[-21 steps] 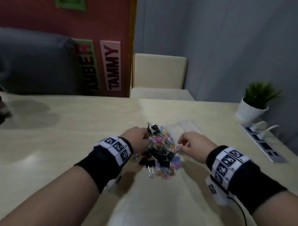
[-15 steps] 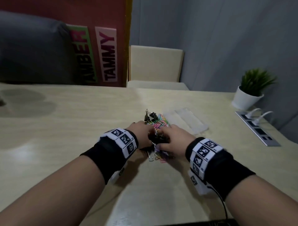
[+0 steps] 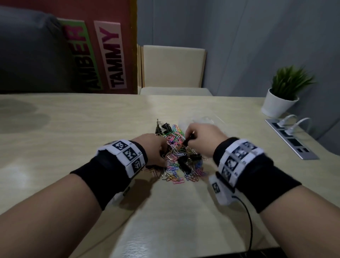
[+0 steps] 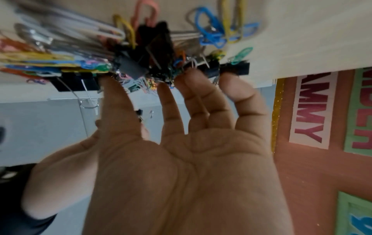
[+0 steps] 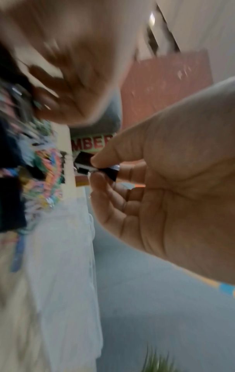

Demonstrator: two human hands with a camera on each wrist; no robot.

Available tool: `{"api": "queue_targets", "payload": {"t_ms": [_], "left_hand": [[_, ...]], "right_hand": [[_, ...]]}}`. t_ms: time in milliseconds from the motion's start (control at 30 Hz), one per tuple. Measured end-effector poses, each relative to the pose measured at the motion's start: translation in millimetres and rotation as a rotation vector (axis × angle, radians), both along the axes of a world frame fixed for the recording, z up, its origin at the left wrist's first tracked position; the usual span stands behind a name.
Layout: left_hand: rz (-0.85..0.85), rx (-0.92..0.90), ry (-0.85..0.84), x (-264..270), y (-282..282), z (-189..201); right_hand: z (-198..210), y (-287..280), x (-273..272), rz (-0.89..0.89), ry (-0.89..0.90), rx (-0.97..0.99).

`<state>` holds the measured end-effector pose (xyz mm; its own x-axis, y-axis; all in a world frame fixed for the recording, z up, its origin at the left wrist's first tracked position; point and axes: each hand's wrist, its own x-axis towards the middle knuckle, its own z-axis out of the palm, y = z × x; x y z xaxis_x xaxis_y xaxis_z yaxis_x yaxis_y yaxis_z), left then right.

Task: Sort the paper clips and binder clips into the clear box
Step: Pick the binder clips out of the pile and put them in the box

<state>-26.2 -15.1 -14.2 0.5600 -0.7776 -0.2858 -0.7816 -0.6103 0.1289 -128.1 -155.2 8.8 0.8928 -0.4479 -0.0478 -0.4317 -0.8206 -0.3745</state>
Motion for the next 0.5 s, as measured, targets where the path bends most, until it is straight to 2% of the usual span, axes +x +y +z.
{"api": "queue_targets", "payload": {"t_ms": [100, 167, 367, 500], "left_hand": [[-0.039, 0.115, 0.008, 0, 5, -2], [-0.054, 0.106, -0.017, -1, 4, -3], [-0.087, 0.059, -0.046, -2, 0, 5], [-0.152, 0.045, -0.031, -5, 4, 3]], "right_hand": [[6, -26, 8, -0.177, -0.149, 0.042], [1, -35, 15, -0.244, -0.133, 0.01], [-6, -30, 17, -0.248, 0.079, -0.088], [4, -20, 7, -0.154, 0.38, -0.263]]}}
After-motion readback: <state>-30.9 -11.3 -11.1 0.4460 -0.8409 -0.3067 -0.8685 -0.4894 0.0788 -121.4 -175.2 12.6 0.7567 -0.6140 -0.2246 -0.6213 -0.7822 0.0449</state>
